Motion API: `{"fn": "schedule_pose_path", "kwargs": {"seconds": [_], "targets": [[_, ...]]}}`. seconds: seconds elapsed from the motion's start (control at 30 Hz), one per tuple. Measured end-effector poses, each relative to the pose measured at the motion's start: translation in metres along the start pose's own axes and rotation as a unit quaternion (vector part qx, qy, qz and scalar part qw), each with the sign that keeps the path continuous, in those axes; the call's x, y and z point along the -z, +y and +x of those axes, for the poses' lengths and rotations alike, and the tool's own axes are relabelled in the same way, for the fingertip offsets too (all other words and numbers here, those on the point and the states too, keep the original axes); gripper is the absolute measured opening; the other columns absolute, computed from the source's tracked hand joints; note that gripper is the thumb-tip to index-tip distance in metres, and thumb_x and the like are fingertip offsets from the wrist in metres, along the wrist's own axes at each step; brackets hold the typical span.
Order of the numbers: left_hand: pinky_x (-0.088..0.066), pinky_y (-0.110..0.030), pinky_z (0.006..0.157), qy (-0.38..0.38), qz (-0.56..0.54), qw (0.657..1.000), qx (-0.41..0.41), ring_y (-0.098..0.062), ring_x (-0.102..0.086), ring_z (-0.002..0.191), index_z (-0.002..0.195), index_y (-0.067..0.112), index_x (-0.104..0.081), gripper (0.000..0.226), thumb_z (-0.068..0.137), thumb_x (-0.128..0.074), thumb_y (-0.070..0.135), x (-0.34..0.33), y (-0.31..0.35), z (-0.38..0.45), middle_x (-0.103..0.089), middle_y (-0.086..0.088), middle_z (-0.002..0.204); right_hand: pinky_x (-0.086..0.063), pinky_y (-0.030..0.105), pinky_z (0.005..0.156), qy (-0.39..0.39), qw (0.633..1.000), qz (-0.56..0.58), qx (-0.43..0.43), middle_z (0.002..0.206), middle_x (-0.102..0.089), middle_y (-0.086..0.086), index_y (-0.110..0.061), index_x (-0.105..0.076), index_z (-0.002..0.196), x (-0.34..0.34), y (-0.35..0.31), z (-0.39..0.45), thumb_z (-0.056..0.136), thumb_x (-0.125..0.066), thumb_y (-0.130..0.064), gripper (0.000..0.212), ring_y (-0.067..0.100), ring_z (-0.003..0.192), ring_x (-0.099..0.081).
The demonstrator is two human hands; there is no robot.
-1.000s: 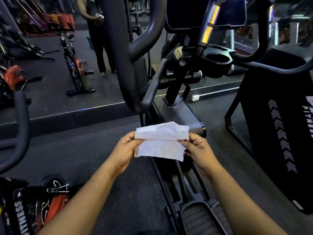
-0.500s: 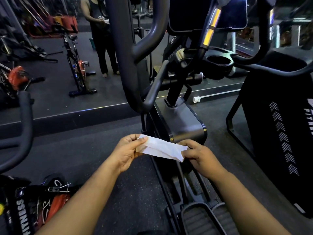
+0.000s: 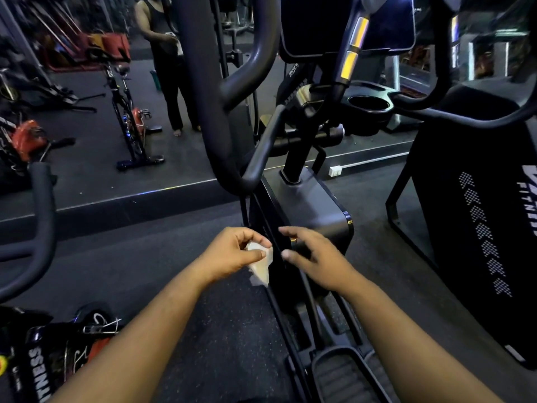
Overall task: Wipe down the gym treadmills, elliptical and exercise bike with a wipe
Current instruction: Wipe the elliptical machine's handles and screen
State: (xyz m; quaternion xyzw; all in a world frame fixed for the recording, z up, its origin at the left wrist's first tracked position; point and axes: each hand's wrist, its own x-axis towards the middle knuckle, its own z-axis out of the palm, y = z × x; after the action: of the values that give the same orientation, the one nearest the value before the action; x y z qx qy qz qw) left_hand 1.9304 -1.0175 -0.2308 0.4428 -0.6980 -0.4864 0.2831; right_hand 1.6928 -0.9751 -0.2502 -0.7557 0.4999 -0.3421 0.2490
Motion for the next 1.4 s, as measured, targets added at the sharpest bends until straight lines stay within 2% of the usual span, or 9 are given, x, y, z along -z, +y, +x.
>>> {"fn": "schedule_pose_path", "kwargs": {"seconds": [0.1, 0.2, 0.3, 0.4, 0.57, 0.77, 0.93, 1.07, 1.4], "targets": [[-0.054, -0.034, 0.077, -0.043, 0.055, 0.997, -0.038, -0.016, -0.07, 0.085, 0.103, 0.022, -0.078, 0.026, 0.088, -0.071, 0.001, 0.007, 0.007, 0.003, -0.077, 0.002, 0.095, -0.043, 0.013, 0.09, -0.065, 0.998, 0.018, -0.016, 0.127, -0.065, -0.014, -0.022, -0.06, 0.136, -0.014, -0.006, 0.009, 0.09, -0.076, -0.037, 0.051, -0.004, 0.114, -0.058], [-0.055, -0.034, 0.086, -0.047, 0.086, 0.993, -0.071, -0.018, -0.07, 0.099, 0.11, 0.024, -0.075, 0.035, 0.088, -0.067, -0.002, 0.016, 0.011, 0.004, -0.075, 0.007, 0.105, -0.045, 0.027, 0.068, -0.048, 0.996, 0.07, -0.039, 0.082, -0.066, -0.01, -0.021, -0.069, 0.092, -0.024, -0.004, 0.009, 0.091, -0.076, -0.027, 0.011, -0.001, 0.075, -0.056], [-0.054, -0.025, 0.091, 0.015, 0.02, 0.996, -0.086, -0.01, -0.067, 0.108, 0.123, 0.026, -0.067, 0.035, 0.093, -0.071, 0.008, 0.018, 0.008, -0.001, -0.071, 0.005, 0.117, -0.052, 0.031, 0.071, -0.03, 0.977, 0.189, -0.095, 0.084, -0.073, 0.0, -0.012, -0.071, 0.092, -0.031, -0.003, 0.004, 0.094, -0.072, -0.017, 0.006, 0.008, 0.077, -0.064], [-0.055, -0.031, 0.094, 0.085, -0.124, 0.988, 0.027, -0.014, -0.066, 0.112, 0.13, 0.027, -0.06, 0.035, 0.096, -0.067, 0.035, 0.0, -0.009, -0.016, -0.068, -0.002, 0.124, -0.054, 0.028, 0.07, 0.01, 0.925, 0.337, -0.176, 0.089, -0.074, 0.01, -0.001, -0.067, 0.099, -0.037, -0.01, -0.002, 0.097, -0.067, -0.01, 0.01, 0.017, 0.079, -0.068], [-0.049, -0.049, 0.1, -0.049, -0.245, 0.948, 0.196, -0.031, -0.069, 0.111, 0.123, 0.009, -0.067, 0.048, 0.099, -0.056, 0.049, -0.04, -0.039, -0.038, -0.074, -0.013, 0.119, -0.056, 0.031, 0.065, 0.04, 0.853, 0.447, -0.268, 0.101, -0.075, 0.016, -0.004, -0.066, 0.106, -0.042, -0.021, -0.012, 0.102, -0.057, -0.01, 0.012, 0.023, 0.086, -0.072], [-0.059, -0.036, 0.079, 0.035, -0.249, 0.964, 0.086, -0.025, -0.072, 0.097, 0.117, 0.008, -0.069, 0.022, 0.096, -0.065, 0.006, -0.026, -0.003, -0.024, -0.077, -0.011, 0.109, -0.058, 0.045, 0.08, 0.026, 0.873, 0.434, -0.219, 0.111, -0.074, 0.017, -0.007, -0.062, 0.123, -0.014, -0.038, -0.011, 0.096, -0.06, 0.002, 0.029, 0.029, 0.099, -0.072], [-0.057, -0.031, 0.076, 0.042, -0.188, 0.976, -0.097, -0.018, -0.069, 0.083, 0.097, 0.005, -0.074, 0.012, 0.092, -0.065, -0.003, -0.002, 0.041, -0.021, -0.076, -0.006, 0.09, -0.054, 0.024, 0.078, 0.112, 0.956, 0.27, -0.028, 0.094, -0.077, 0.0, -0.009, -0.078, 0.096, 0.024, -0.068, -0.001, 0.088, -0.062, 0.017, 0.031, 0.008, 0.088, -0.069], [-0.055, -0.03, 0.071, 0.025, -0.174, 0.978, -0.111, -0.022, -0.067, 0.079, 0.08, 0.014, -0.077, 0.041, 0.092, -0.053, -0.018, 0.002, 0.058, -0.02, -0.074, -0.005, 0.091, -0.053, 0.023, 0.081, 0.154, 0.971, 0.182, 0.024, 0.099, -0.074, 0.001, -0.01, -0.078, 0.074, 0.031, -0.072, 0.002, 0.079, -0.056, 0.026, 0.043, 0.017, 0.096, -0.071], [-0.058, -0.036, 0.077, -0.019, -0.271, 0.962, 0.025, -0.018, -0.071, 0.09, 0.124, 0.017, -0.065, 0.038, 0.092, -0.072, 0.035, -0.016, 0.046, -0.01, -0.076, -0.006, 0.11, -0.048, 0.02, 0.062, 0.237, 0.929, 0.26, -0.111, 0.078, -0.071, 0.001, -0.003, -0.067, 0.082, 0.022, -0.084, -0.002, 0.089, -0.046, 0.021, 0.032, 0.009, 0.068, -0.061]]}}
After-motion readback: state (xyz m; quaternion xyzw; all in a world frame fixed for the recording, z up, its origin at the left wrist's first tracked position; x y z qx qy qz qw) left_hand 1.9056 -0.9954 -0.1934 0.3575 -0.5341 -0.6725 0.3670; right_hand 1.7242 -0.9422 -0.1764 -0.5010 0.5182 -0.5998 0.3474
